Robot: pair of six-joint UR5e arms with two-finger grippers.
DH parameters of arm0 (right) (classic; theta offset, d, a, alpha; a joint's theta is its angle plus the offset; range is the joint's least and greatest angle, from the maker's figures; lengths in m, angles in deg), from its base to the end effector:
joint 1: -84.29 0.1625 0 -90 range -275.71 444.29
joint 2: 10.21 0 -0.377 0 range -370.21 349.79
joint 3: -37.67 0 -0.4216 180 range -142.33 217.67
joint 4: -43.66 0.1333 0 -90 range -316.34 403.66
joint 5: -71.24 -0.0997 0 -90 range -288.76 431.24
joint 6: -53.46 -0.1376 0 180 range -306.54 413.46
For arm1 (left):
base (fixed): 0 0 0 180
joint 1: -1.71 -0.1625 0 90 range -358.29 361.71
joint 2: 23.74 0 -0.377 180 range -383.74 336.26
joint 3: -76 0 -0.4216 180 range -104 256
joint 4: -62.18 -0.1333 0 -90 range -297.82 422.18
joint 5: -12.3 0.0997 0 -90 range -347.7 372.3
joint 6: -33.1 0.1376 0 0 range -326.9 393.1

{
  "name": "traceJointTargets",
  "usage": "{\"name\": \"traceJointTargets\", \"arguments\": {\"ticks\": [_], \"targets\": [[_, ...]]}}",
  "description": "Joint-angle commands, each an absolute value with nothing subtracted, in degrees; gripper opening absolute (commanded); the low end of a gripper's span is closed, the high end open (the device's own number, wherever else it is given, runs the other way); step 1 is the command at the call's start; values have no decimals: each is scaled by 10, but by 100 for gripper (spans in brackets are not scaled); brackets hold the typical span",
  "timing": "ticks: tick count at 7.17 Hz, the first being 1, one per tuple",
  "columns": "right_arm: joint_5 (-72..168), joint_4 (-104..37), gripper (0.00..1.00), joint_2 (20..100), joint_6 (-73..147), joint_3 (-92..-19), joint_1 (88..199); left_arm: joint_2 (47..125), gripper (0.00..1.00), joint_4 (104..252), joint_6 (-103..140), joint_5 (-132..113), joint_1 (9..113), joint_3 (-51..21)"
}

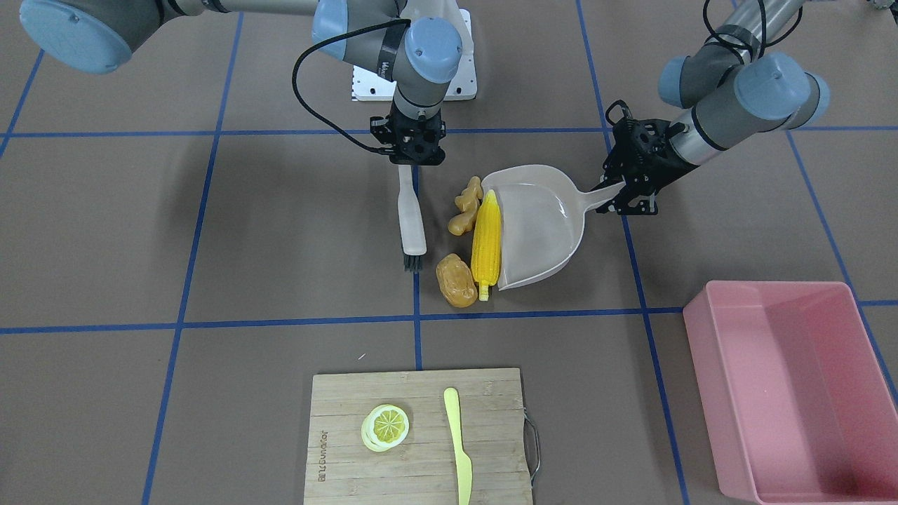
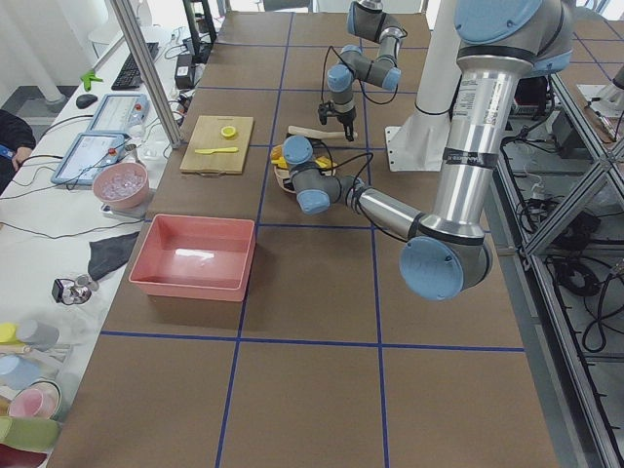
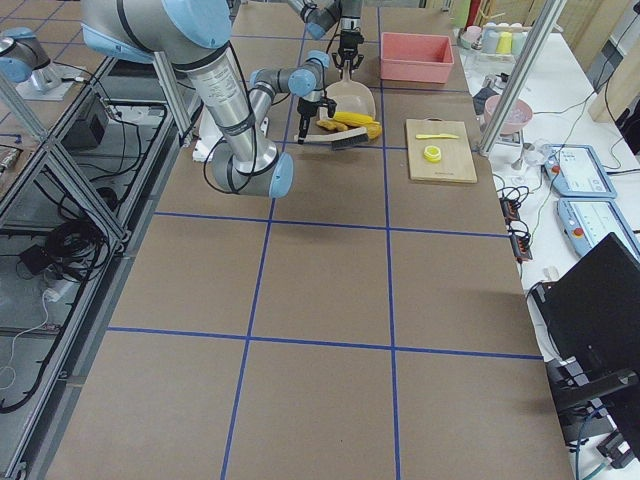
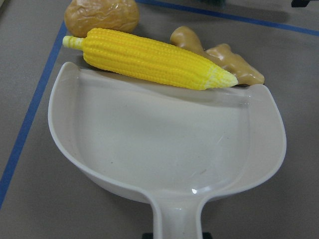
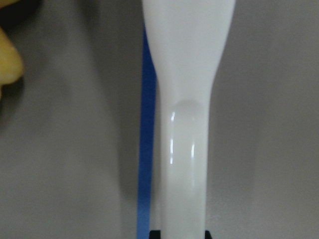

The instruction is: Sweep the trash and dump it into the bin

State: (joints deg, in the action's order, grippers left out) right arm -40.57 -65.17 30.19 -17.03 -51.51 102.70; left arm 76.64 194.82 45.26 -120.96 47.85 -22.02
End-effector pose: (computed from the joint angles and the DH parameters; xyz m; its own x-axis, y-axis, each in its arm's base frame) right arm -0.6525 -0.3038 0.1506 0.8141 -0.0558 0.5781 0.1641 0.9769 -0.1367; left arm 0.3903 -0.4625 0.3615 0.0365 0.9895 -0.1401 -0.3511 0.1439 0.9252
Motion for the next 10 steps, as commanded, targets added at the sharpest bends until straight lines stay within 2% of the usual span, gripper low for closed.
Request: {"name": "traceJointTargets", "arguments": {"ticks": [1, 3, 6, 9, 10], "targets": [[-410, -637, 0, 253, -157, -471, 1016, 766, 0, 1949, 456, -1209, 479, -220], [-413, -618, 0, 244, -150, -464, 1005, 766, 0, 1949, 456, -1209, 479, -218], [-418, -618, 0, 190, -147, -412, 1004, 767, 0, 1948, 456, -1208, 474, -216], [-437, -648, 0, 191, -146, -417, 1019, 767, 0, 1949, 456, -1207, 474, -216], [-444, -685, 0, 191, -129, -440, 1035, 767, 0, 1949, 456, -1206, 473, -216]]}}
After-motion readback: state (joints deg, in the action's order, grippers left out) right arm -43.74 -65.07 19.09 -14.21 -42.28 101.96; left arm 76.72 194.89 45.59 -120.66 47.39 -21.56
